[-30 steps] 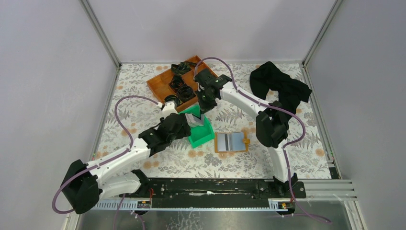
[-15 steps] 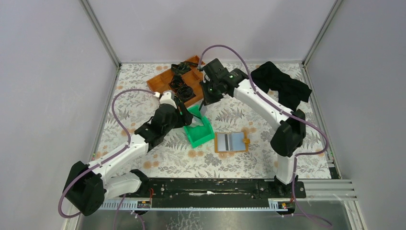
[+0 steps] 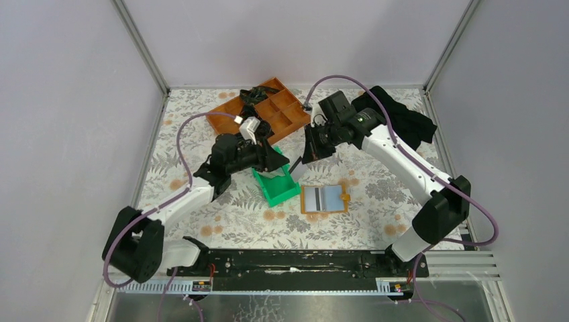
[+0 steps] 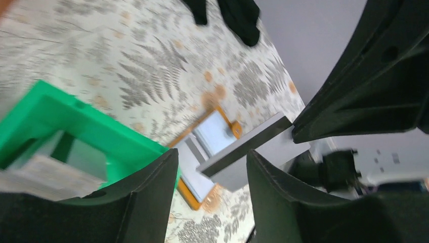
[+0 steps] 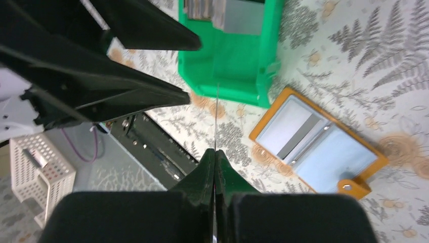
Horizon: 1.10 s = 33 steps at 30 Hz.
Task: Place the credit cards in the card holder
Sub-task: Pick up the credit card from the storage box.
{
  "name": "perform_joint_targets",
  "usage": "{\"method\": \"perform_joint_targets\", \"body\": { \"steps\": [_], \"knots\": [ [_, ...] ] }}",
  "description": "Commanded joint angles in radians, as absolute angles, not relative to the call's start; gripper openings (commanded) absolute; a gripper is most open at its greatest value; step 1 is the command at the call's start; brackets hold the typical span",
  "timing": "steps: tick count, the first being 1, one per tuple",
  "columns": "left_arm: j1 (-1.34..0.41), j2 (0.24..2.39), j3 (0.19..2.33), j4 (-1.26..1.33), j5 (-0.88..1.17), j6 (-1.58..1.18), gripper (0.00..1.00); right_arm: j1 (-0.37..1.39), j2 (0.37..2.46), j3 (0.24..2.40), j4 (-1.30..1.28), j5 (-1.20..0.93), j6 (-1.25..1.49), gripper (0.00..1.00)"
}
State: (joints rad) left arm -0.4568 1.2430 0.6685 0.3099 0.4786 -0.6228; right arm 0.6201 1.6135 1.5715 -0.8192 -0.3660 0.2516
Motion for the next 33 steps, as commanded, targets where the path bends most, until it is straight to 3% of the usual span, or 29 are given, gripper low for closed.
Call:
{"method": "perform_joint_targets", "body": {
  "steps": [1, 23, 24, 27, 33],
  "knots": [
    [-0.449, 1.314, 0.69, 0.488, 0.778, -0.633, 0.57, 0.598, 1.538, 1.493, -0.751, -0.551, 0.277, 0.0],
    [-0.438, 1.448, 0.673, 0.633, 1.043, -0.702, 0.47, 0.503, 1.528, 1.368, -0.672, -0.778, 0.299, 0.0],
    [-0.439, 1.469, 0.672, 0.668, 1.072, -0.726, 0.39, 0.5, 1.536, 1.364, -0.667, -0.792, 0.298, 0.0],
    [-0.439, 1.49, 0.668, 0.727, 1.102, -0.77, 0.26, 0.498, 1.544, 1.363, -0.663, -0.799, 0.297, 0.0],
    [-0.437, 1.534, 0.644, 0.891, 1.157, -0.9, 0.06, 0.483, 1.557, 1.361, -0.653, -0.823, 0.301, 0.0]
  ]
}}
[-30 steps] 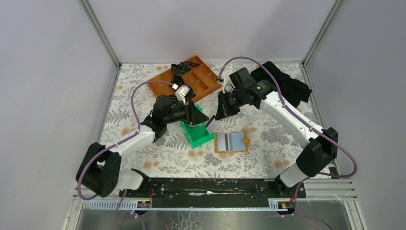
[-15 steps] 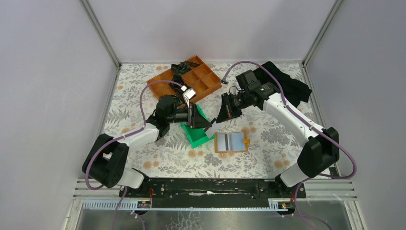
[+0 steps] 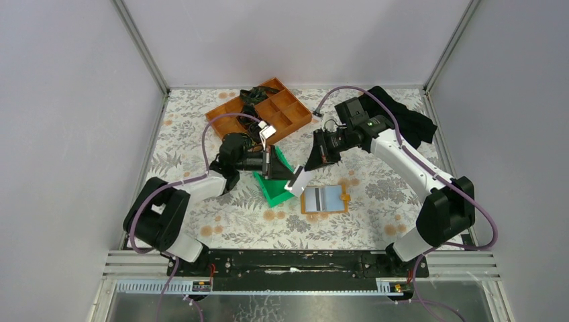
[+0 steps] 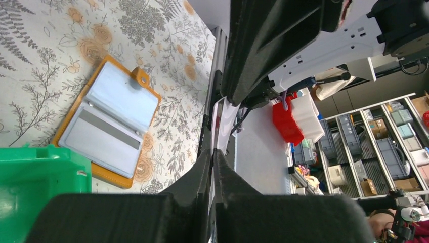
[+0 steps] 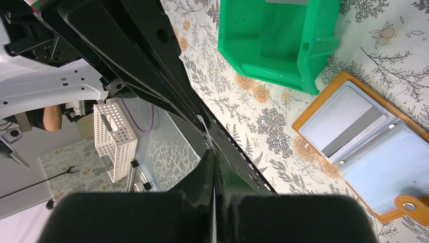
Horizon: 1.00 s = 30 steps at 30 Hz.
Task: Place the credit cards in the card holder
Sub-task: Pick up the credit card from the storage box.
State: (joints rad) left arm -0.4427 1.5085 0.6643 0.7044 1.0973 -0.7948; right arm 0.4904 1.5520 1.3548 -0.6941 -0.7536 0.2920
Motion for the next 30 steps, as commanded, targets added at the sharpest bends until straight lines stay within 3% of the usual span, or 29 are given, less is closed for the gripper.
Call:
{"method": "perform_joint_targets", "body": {
  "steps": [1, 5, 9, 11, 17, 22, 27, 30],
  "knots": [
    [-0.437, 1.541, 0.64, 0.919, 1.161, -0.921, 0.03, 0.48, 1.559, 1.359, -0.651, -0.828, 0.3, 0.0],
    [-0.435, 1.565, 0.619, 1.042, 1.165, -1.005, 0.0, 0.476, 1.563, 1.36, -0.645, -0.839, 0.297, 0.02],
    [-0.435, 1.565, 0.592, 1.028, 1.079, -1.0, 0.0, 0.47, 1.54, 1.366, -0.659, -0.749, 0.291, 0.31],
    [-0.44, 1.538, 0.58, 0.926, 0.996, -0.936, 0.0, 0.467, 1.518, 1.357, -0.66, -0.683, 0.294, 0.39],
    [-0.577, 1.438, 0.574, 0.593, 0.62, -0.77, 0.0, 0.458, 1.436, 1.305, -0.646, -0.447, 0.329, 0.45],
    [-0.733, 1.436, 0.546, 0.602, 0.325, -0.839, 0.0, 0.456, 1.364, 1.211, -0.61, -0.248, 0.393, 0.44],
    [-0.878, 1.502, 0.565, 0.61, 0.114, -0.892, 0.0, 0.456, 1.3, 1.088, -0.577, -0.111, 0.456, 0.3],
    [-0.925, 1.535, 0.567, 0.622, 0.009, -0.929, 0.0, 0.457, 1.289, 1.033, -0.571, -0.102, 0.474, 0.15]
  ]
}}
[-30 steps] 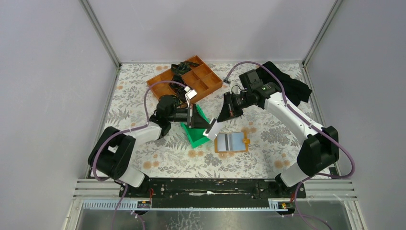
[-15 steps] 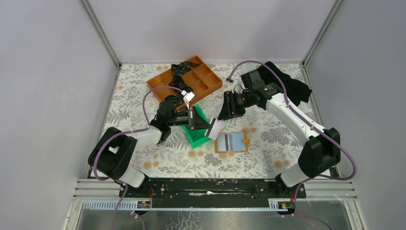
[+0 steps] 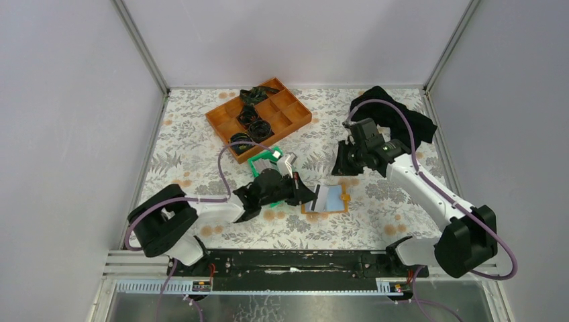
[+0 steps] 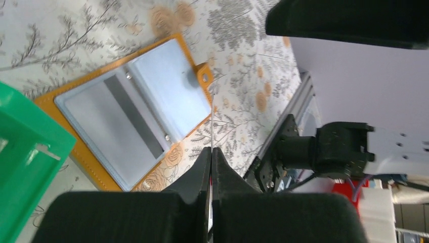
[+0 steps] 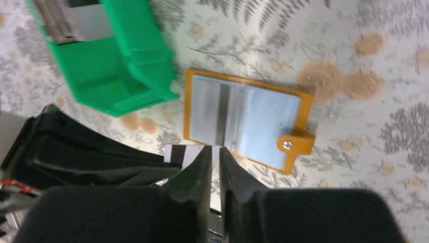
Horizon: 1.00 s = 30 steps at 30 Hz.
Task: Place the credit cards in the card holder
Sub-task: Pick up the credit card from the storage box, then insert the credit card into the card holder.
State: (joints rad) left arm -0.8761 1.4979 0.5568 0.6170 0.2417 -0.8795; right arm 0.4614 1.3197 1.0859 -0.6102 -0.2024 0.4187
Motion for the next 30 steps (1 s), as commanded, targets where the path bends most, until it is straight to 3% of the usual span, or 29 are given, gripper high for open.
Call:
{"method": "perform_joint_targets", "body": {
  "steps": [1, 2, 3, 15, 30],
  "knots": [
    [-0.936, 1.542, 0.567, 0.624, -0.017, -0.937, 0.0, 0.456, 1.289, 1.018, -0.573, -0.101, 0.479, 0.08],
    [-0.946, 1.551, 0.569, 0.624, -0.038, -0.945, 0.0, 0.456, 1.291, 1.004, -0.574, -0.096, 0.485, 0.01],
    [-0.953, 1.56, 0.569, 0.625, -0.057, -0.952, 0.0, 0.456, 1.293, 0.988, -0.572, -0.096, 0.489, 0.0],
    [-0.979, 1.648, 0.552, 0.698, -0.22, -1.056, 0.0, 0.457, 1.332, 0.917, -0.558, -0.124, 0.493, 0.0],
    [-0.979, 1.71, 0.573, 0.764, -0.183, -1.16, 0.0, 0.457, 1.441, 0.876, -0.518, -0.132, 0.486, 0.0]
  ]
}}
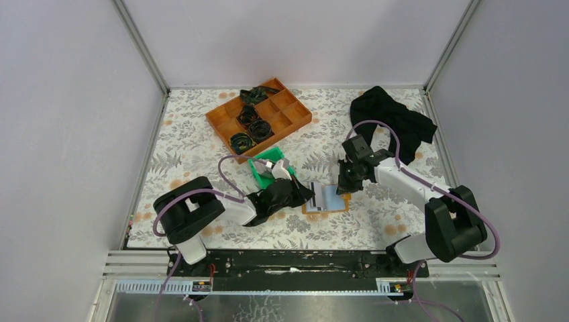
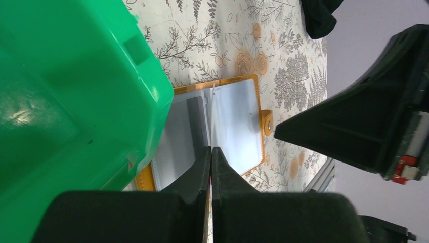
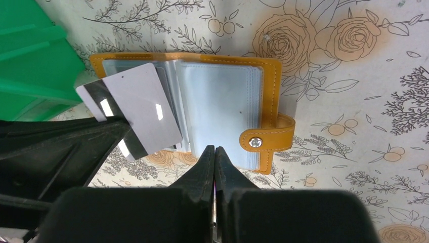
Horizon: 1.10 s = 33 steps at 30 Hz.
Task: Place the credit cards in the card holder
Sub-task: Insert the credit card into the card holder.
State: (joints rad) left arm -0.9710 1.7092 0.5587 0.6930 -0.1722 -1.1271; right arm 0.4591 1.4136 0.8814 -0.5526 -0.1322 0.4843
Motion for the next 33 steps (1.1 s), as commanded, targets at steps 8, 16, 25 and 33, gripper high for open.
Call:
{"method": "perform_joint_targets", "body": {
  "steps": [8, 16, 25, 33],
  "knots": [
    [-0.98, 1.649, 0.53, 0.736, -0.18, -1.191, 0.0, 0.456, 1.473, 0.855, -0.505, -0.12, 0.482, 0.0],
    [-0.979, 1.674, 0.513, 0.779, -0.161, -1.218, 0.0, 0.456, 1.488, 0.842, -0.5, -0.102, 0.48, 0.0],
    [-0.982, 1.736, 0.535, 0.832, -0.15, -1.244, 0.0, 0.456, 1.491, 0.833, -0.504, -0.101, 0.478, 0.0],
    [-0.992, 1.776, 0.55, 0.853, -0.153, -1.261, 0.0, 0.456, 1.497, 0.835, -0.506, -0.1, 0.472, 0.0]
  ]
}}
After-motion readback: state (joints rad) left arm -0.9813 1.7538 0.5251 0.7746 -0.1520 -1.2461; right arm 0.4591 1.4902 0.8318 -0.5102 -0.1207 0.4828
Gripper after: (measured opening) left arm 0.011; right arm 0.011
